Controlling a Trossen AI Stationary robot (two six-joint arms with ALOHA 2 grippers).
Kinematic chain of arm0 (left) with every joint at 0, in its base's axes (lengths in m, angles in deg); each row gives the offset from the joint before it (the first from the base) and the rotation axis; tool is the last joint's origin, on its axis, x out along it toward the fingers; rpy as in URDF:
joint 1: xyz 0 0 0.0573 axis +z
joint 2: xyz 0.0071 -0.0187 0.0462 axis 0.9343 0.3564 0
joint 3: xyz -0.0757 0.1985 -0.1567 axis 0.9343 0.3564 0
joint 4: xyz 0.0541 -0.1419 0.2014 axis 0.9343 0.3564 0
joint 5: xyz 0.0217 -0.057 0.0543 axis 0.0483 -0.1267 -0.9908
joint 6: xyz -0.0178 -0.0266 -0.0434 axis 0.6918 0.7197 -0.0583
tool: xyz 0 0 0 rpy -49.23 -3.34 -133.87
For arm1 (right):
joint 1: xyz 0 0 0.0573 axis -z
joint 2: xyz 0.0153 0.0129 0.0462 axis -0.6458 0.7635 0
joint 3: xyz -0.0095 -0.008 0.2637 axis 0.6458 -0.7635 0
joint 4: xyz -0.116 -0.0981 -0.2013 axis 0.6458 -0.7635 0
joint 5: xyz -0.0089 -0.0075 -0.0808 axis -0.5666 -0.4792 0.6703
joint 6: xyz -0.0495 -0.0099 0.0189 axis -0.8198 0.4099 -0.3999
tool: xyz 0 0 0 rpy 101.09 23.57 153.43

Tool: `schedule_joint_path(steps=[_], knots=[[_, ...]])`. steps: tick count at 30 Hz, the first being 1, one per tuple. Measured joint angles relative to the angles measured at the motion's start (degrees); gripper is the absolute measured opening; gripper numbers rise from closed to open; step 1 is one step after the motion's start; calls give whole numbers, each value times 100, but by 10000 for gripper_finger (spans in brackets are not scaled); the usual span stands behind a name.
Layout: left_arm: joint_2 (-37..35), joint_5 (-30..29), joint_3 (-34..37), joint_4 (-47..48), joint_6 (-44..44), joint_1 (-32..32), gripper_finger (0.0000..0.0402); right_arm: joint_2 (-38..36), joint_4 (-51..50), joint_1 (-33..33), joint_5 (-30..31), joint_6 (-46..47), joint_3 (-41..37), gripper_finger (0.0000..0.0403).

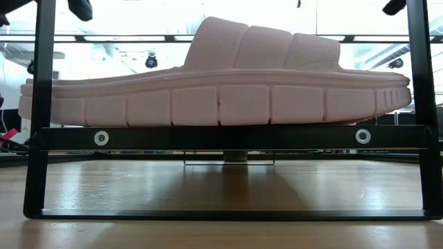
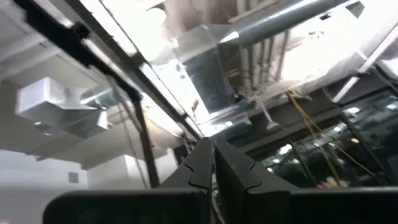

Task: Pick and place slides into the shelf
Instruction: Return to Home Position

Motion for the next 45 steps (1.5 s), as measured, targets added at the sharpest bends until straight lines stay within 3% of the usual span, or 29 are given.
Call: schedule_joint_path(steps=[7, 21, 45], knots=[[-378, 131, 517, -322, 128, 0, 0, -140, 473, -2, -363, -129, -387, 8], [-766, 150, 1246, -441, 450, 0, 0, -155, 1247, -2, -365, 88, -1239, 9], [-1187, 489, 1813, -111, 550, 0, 0, -151, 622, -2, -708, 238, -1242, 8]])
